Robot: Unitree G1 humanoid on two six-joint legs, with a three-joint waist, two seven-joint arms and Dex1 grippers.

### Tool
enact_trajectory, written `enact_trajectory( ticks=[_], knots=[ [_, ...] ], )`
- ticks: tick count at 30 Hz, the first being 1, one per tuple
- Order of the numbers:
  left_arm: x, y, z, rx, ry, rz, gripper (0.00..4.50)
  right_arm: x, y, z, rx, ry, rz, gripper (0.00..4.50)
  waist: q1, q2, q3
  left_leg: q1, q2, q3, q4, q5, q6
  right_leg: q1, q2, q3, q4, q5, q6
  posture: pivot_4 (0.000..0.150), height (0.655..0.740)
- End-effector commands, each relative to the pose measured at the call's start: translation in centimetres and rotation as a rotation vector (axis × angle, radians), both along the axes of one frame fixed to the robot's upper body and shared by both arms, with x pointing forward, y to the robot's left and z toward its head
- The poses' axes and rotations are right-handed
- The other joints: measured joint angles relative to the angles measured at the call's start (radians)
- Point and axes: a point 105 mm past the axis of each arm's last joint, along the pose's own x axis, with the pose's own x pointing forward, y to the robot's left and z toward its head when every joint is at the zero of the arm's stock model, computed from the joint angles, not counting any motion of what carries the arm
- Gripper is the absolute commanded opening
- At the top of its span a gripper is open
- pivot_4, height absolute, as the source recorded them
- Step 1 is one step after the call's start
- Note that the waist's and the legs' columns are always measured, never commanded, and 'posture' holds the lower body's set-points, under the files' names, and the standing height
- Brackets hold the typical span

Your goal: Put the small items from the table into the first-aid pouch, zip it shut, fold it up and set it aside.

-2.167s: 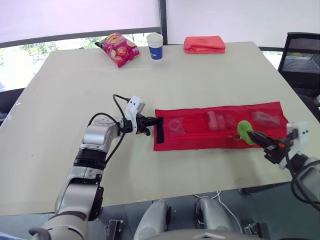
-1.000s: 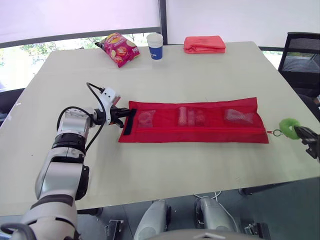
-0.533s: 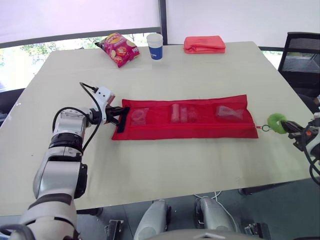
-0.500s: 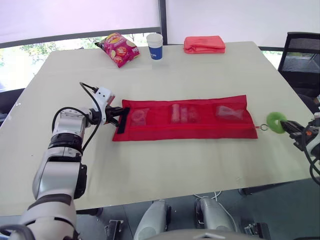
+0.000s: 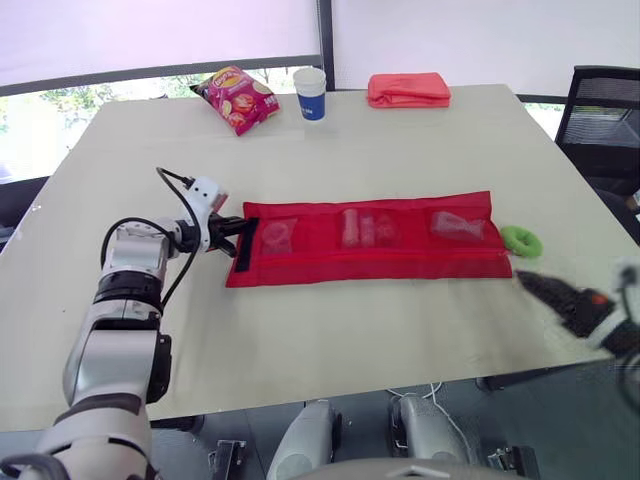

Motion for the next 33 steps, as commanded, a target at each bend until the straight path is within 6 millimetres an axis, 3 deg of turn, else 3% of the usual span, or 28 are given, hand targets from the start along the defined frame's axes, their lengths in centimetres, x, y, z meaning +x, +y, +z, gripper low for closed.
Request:
enact_trajectory(
  ticks=[1, 10, 14, 15, 18, 22, 28, 30, 33],
  knots=[
    [-0.2, -0.6, 0.2, 0.001, -0.006, -0.037, 0.0, 0.6, 0.8, 0.8, 0.068, -0.017, -0.076, 4.48, 0.002, 0.0, 0.0, 0.0, -0.001, 0.0, 0.0, 0.0, 0.0, 0.0, 0.0, 0.001, 0.0, 0.0, 0.0, 0.15, 0.7395],
    [-0.1, -0.8, 1.3, 0.038, -0.075, -0.09, 0.0, 3.0, 2.0, -1.1, 0.214, 0.08, -0.266, 4.48, 0.003, 0.0, -0.001, 0.001, -0.001, 0.0, 0.0, 0.0, 0.0, 0.0, 0.001, 0.0, 0.0, 0.0, 0.0, 0.15, 0.7395],
    [0.1, -0.7, 2.6, 0.093, -0.146, -0.128, 1.42, 3.8, 2.5, -1.2, 0.237, 0.109, -0.321, 4.5, 0.0, 0.0, -0.001, 0.001, -0.001, 0.0, 0.0, 0.0, 0.0, 0.0, 0.001, -0.003, 0.0, 0.0, 0.0, 0.15, 0.7395],
    [0.1, -0.6, 3.1, 0.121, -0.182, -0.146, 1.57, 3.9, 2.5, -1.1, 0.244, 0.112, -0.335, 4.5, -0.001, -0.001, -0.002, 0.001, -0.001, 0.0, 0.0, 0.0, 0.0, 0.0, 0.001, -0.003, 0.0, 0.0, 0.0, 0.15, 0.7395],
    [-0.4, -1.1, 6.0, 0.179, -0.344, -0.272, 2.82, 4.4, 2.7, -0.6, 0.278, 0.113, -0.365, 4.5, -0.004, -0.002, -0.002, 0.001, -0.001, 0.0, 0.0, 0.0, 0.0, 0.0, 0.002, -0.004, 0.001, 0.0, 0.0, 0.15, 0.7395],
    [-1.4, -2.0, 8.3, 0.145, -0.424, -0.4, 4.45, 4.4, 2.2, 0.2, 0.245, 0.09, -0.383, 4.5, -0.004, -0.001, -0.002, 0.001, 0.0, 0.001, 0.0, 0.0, 0.0, -0.001, 0.002, -0.003, 0.001, 0.0, 0.0, 0.15, 0.7395],
    [-4.3, -5.4, 11.3, 0.014, -0.464, -0.647, 4.45, 3.5, -0.2, 3.8, 0.115, -0.044, -0.344, 4.5, -0.002, 0.0, -0.001, 0.0, -0.002, 0.001, 0.001, -0.001, 0.002, 0.0, 0.004, -0.004, 0.001, 0.0, 0.0, 0.15, 0.7395],
    [-5.1, -6.6, 11.9, -0.021, -0.466, -0.707, 4.45, 3.5, -0.5, 3.9, 0.057, -0.047, -0.325, 4.5, -0.004, 0.0, -0.001, 0.0, -0.002, 0.001, 0.001, -0.001, 0.002, 0.0, 0.004, -0.003, 0.001, 0.0, 0.0, 0.15, 0.7395],
    [-6.8, -9.2, 12.3, -0.064, -0.45, -0.821, 4.45, 4.2, -0.8, 2.4, -0.055, -0.017, -0.305, 4.5, -0.008, 0.0, -0.001, 0.001, 0.0, 0.002, 0.0, -0.001, 0.002, 0.0, 0.006, -0.003, 0.0, 0.0, 0.0, 0.15, 0.7395]
  ],
)
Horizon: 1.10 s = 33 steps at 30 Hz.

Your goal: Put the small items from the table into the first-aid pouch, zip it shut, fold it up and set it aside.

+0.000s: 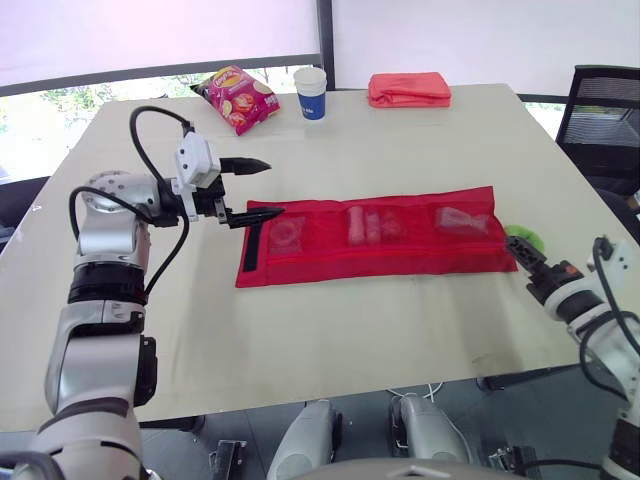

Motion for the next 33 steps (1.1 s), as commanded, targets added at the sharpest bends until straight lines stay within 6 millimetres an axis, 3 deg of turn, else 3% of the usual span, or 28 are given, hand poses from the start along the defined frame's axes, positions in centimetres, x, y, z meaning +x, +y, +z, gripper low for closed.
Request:
enact_trajectory(
  ticks=[1, 8, 15, 19, 23, 26, 33],
  knots=[
    [-1.9, -2.3, 1.4, -0.023, -0.015, -0.115, 4.45, 0.7, 0.2, -1.0, -0.086, 0.015, 0.036, 4.5, -0.002, 0.0, 0.0, 0.0, 0.001, 0.001, 0.0, 0.0, 0.0, 0.0, 0.001, 0.001, 0.0, 0.0, 0.0, 0.15, 0.7395],
    [-4.4, -5.1, 2.2, -0.015, -0.006, -0.229, 4.45, 2.6, 0.7, -3.1, -0.121, 0.03, 0.087, 4.5, 0.0, 0.0, 0.0, 0.0, 0.001, 0.003, 0.0, 0.0, 0.0, 0.0, 0.002, 0.003, 0.0, 0.0, 0.0, 0.15, 0.7395],
    [-5.5, -6.1, 2.6, -0.007, -0.01, -0.257, 4.45, 3.7, 1.5, -4.2, -0.171, 0.027, 0.147, 4.5, -0.001, 0.0, 0.0, 0.002, 0.002, 0.004, 0.0, 0.0, 0.0, 0.0, 0.004, 0.005, -0.001, 0.0, 0.0, 0.15, 0.7395],
    [-6.2, -6.6, 2.9, -0.008, -0.006, -0.285, 4.5, 3.9, 2.2, -5.0, -0.246, 0.034, 0.223, 3.3, -0.001, 0.0, 0.0, 0.002, 0.003, 0.006, 0.0, 0.0, 0.0, 0.0, 0.005, 0.006, -0.001, 0.0, 0.0, 0.15, 0.7395],
    [-6.5, -6.9, 3.0, -0.005, -0.003, -0.297, 4.5, 3.7, 2.6, -5.9, -0.299, 0.052, 0.268, 1.24, -0.003, 0.0, 0.0, 0.003, 0.004, 0.007, 0.0, 0.0, 0.0, 0.0, 0.006, 0.008, -0.001, 0.0, 0.0, 0.15, 0.7395],
    [-7.0, -7.1, 3.3, -0.009, 0.004, -0.316, 4.5, 3.5, 2.7, -6.2, -0.298, 0.055, 0.282, 0.05, -0.004, 0.0, 0.0, 0.005, 0.006, 0.009, -0.001, 0.0, 0.0, 0.001, 0.009, 0.011, -0.001, 0.0, 0.0, 0.15, 0.7395],
    [-7.1, -7.1, 3.3, -0.002, 0.015, -0.316, 4.5, 3.9, 1.4, -5.1, -0.259, 0.007, 0.212, 0.05, -0.003, 0.0, 0.0, 0.006, 0.006, 0.01, -0.001, 0.0, 0.0, 0.001, 0.01, 0.013, -0.001, 0.0, 0.0, 0.15, 0.7395]
  ],
)
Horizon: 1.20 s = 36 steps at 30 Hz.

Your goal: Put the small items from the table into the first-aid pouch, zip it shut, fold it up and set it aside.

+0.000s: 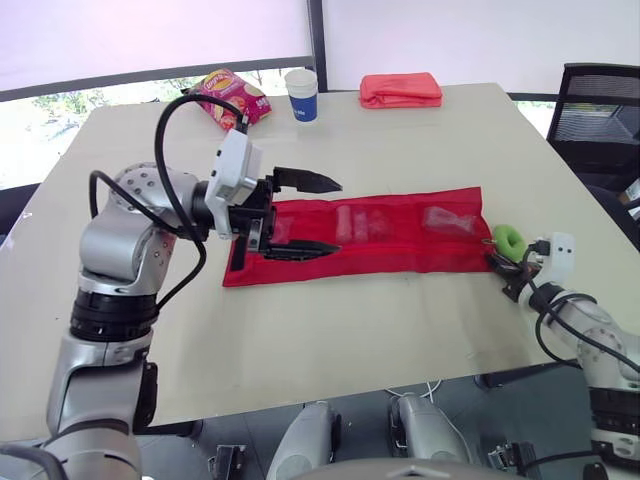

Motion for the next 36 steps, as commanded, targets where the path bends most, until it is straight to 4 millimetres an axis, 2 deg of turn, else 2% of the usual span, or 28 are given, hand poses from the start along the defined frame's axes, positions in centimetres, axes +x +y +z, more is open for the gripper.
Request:
enact_trajectory(
  ticks=[1, 7, 13, 16, 19, 22, 25, 27, 29, 31, 33, 36],
  knots=[
    [-0.4, -0.1, 0.9, 0.003, -0.04, -0.014, 4.5, 0.1, -0.4, 0.4, 0.063, -0.021, -0.026, 0.05, 0.001, 0.0, 0.0, 0.0, 0.0, 0.0, 0.0, 0.0, 0.0, 0.0, 0.0, 0.0, 0.0, 0.0, 0.0, 0.15, 0.7395],
    [-0.1, 0.0, 0.8, 0.009, -0.041, -0.002, 4.5, -0.4, -3.1, 3.2, 0.052, -0.105, -0.079, 0.05, 0.007, 0.001, 0.001, 0.0, -0.001, 0.001, 0.0, 0.0, 0.0, 0.0, 0.0, 0.001, 0.0, 0.0, 0.0, 0.15, 0.7395],
    [0.1, 0.1, 0.7, 0.014, -0.045, 0.009, 4.5, -2.0, -6.4, 8.1, -0.187, -0.199, -0.061, 0.05, 0.014, 0.004, 0.002, -0.001, -0.003, 0.001, 0.001, -0.001, 0.001, 0.0, -0.003, 0.0, -0.001, 0.0, 0.0, 0.15, 0.7395],
    [0.2, 0.1, 0.7, 0.015, -0.049, 0.012, 4.5, -1.9, -6.3, 11.1, -0.273, -0.264, -0.049, 0.05, 0.008, 0.003, 0.002, -0.001, -0.002, 0.001, 0.001, -0.001, 0.001, 0.0, -0.002, 0.0, -0.001, 0.0, 0.001, 0.15, 0.7395],
    [0.3, 0.1, 0.7, 0.018, -0.053, 0.018, 4.5, -1.9, -3.6, 12.8, -0.413, -0.276, 0.077, 0.05, 0.003, 0.004, 0.003, 0.0, -0.001, 0.003, 0.0, -0.001, 0.001, 0.0, -0.001, 0.001, -0.001, 0.0, 0.0, 0.15, 0.7395],
    [0.4, 0.1, 0.7, 0.019, -0.057, 0.021, 4.5, -1.7, 0.0, 13.1, -0.534, -0.267, 0.214, 0.05, 0.002, 0.004, 0.003, 0.0, 0.001, 0.004, 0.0, -0.001, 0.001, 0.0, -0.001, 0.002, -0.001, 0.0, 0.0, 0.15, 0.7395],
    [0.3, 0.1, 0.6, 0.018, -0.061, 0.021, 4.5, -1.1, 4.1, 12.2, -0.704, -0.255, 0.346, 0.05, 0.002, 0.004, 0.003, 0.0, 0.001, 0.004, 0.0, -0.001, 0.001, 0.0, 0.0, 0.001, -0.001, 0.0, 0.001, 0.15, 0.7395],
    [0.3, 0.0, 0.6, 0.016, -0.062, 0.022, 4.5, -1.0, 6.5, 11.2, -0.758, -0.254, 0.419, 0.05, 0.004, 0.004, 0.003, 0.0, 0.001, 0.004, 0.0, -0.001, 0.001, 0.0, 0.0, 0.001, -0.001, 0.0, 0.001, 0.15, 0.7395],
    [0.3, 0.1, 0.7, 0.013, -0.065, 0.03, 4.5, -1.9, 9.6, 8.6, -0.778, -0.22, 0.549, 0.05, 0.007, 0.002, 0.003, 0.0, 0.001, 0.003, 0.0, -0.001, 0.001, 0.0, 0.0, 0.001, -0.002, 0.0, 0.0, 0.15, 0.7395],
    [0.3, 0.2, 0.7, 0.011, -0.067, 0.037, 4.5, -2.6, 10.9, 6.9, -0.797, -0.191, 0.623, 0.05, 0.01, 0.002, 0.003, -0.002, 0.001, 0.001, 0.0, 0.0, -0.001, 0.0, -0.001, 0.0, -0.002, 0.0, 0.0, 0.15, 0.7395],
    [0.3, 0.4, 0.6, 0.013, -0.067, 0.045, 4.5, -2.9, 11.3, 5.9, -0.818, -0.175, 0.647, 0.05, 0.012, 0.002, 0.003, -0.004, -0.001, -0.001, 0.001, 0.001, -0.002, -0.002, -0.002, -0.001, -0.003, 0.0, 0.0, 0.15, 0.7395],
    [0.4, 0.6, 0.6, 0.015, -0.069, 0.057, 4.5, -3.0, 11.7, 5.3, -0.828, -0.18, 0.664, 0.05, 0.01, 0.001, 0.003, -0.006, -0.003, -0.001, 0.002, 0.001, -0.003, -0.002, -0.005, -0.002, -0.003, 0.0, 0.0, 0.15, 0.7395]
  ],
)
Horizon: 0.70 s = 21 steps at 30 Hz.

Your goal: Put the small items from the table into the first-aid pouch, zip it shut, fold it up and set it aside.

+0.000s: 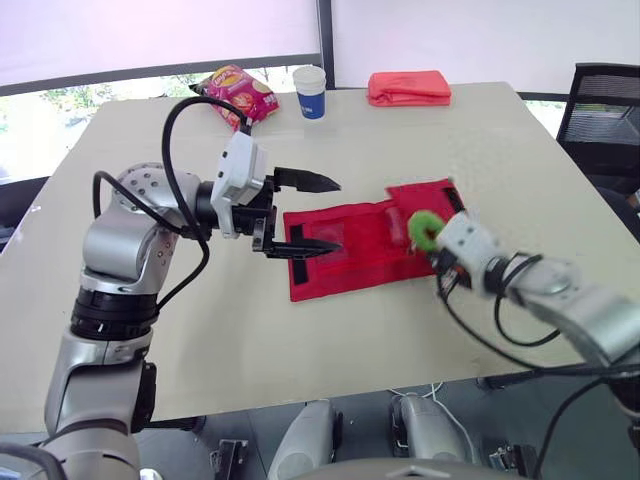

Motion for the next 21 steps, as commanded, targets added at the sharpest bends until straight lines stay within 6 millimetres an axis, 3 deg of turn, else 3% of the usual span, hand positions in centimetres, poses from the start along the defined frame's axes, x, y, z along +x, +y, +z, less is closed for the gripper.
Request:
enact_trajectory(
  ticks=[1, 2, 3, 5, 11, 16, 18, 21],
  knots=[
    [-0.2, 0.4, 1.2, -0.01, -0.064, 0.013, 4.5, -0.1, 0.9, 0.9, -0.011, -0.066, 0.053, 0.05, 0.0, 0.0, 0.0, 0.0, 0.0, 0.0, 0.0, 0.0, 0.0, 0.0, 0.0, -0.001, 0.0, 0.0, 0.0, 0.15, 0.7395],
    [-0.2, 0.4, 1.2, -0.012, -0.064, 0.015, 4.5, -0.5, 1.3, 0.9, 0.0, -0.055, 0.082, 0.05, -0.001, 0.0, 0.0, 0.0, 0.0, 0.0, 0.0, 0.0, 0.0, 0.0, 0.0, -0.001, 0.0, 0.0, 0.0, 0.15, 0.7395],
    [-0.2, 0.4, 1.2, -0.013, -0.064, 0.015, 4.5, -0.8, 1.8, 1.0, 0.021, -0.039, 0.106, 0.67, -0.001, 0.0, 0.0, 0.0, 0.0, -0.001, 0.0, 0.0, 0.0, 0.0, 0.0, -0.002, 0.0, 0.0, 0.0, 0.15, 0.7395],
    [-0.1, 0.3, 1.1, -0.013, -0.063, 0.015, 4.5, -1.4, 2.4, 1.3, 0.031, -0.033, 0.164, 1.31, -0.002, 0.0, 0.0, 0.0, 0.001, -0.001, 0.0, 0.0, 0.0, 0.0, 0.0, -0.003, 0.0, 0.0, 0.0, 0.15, 0.7395],
    [0.0, 0.3, 1.0, -0.013, -0.065, 0.015, 4.5, -3.2, 1.5, 2.2, 0.054, 0.004, 0.252, 4.37, 0.0, 0.0, 0.0, 0.0, 0.0, -0.002, 0.0, 0.0, 0.0, 0.0, 0.0, -0.004, 0.0, 0.0, 0.0, 0.15, 0.7395],
    [0.0, 0.2, 1.0, -0.014, -0.065, 0.013, 4.5, -4.5, 0.0, 4.3, 0.147, 0.045, 0.291, 4.44, 0.001, -0.001, 0.0, 0.0, 0.0, -0.002, 0.0, -0.001, 0.002, 0.001, -0.001, -0.005, 0.0, 0.0, 0.0, 0.15, 0.7395],
    [0.0, 0.3, 0.9, -0.014, -0.064, 0.012, 4.5, -4.0, -1.7, 5.8, 0.233, 0.034, 0.253, 4.44, 0.0, -0.001, 0.0, 0.0, 0.001, -0.003, 0.0, -0.001, 0.002, 0.001, -0.001, -0.005, 0.0, 0.0, 0.0, 0.15, 0.7395],
    [-0.1, 0.3, 0.8, -0.014, -0.062, 0.013, 4.5, -1.5, -5.4, 7.6, 0.374, -0.016, 0.101, 4.44, 0.0, -0.002, 0.0, 0.0, 0.001, -0.002, 0.0, -0.002, 0.003, 0.001, -0.001, -0.005, 0.0, 0.0, 0.0, 0.15, 0.7395]
  ],
)
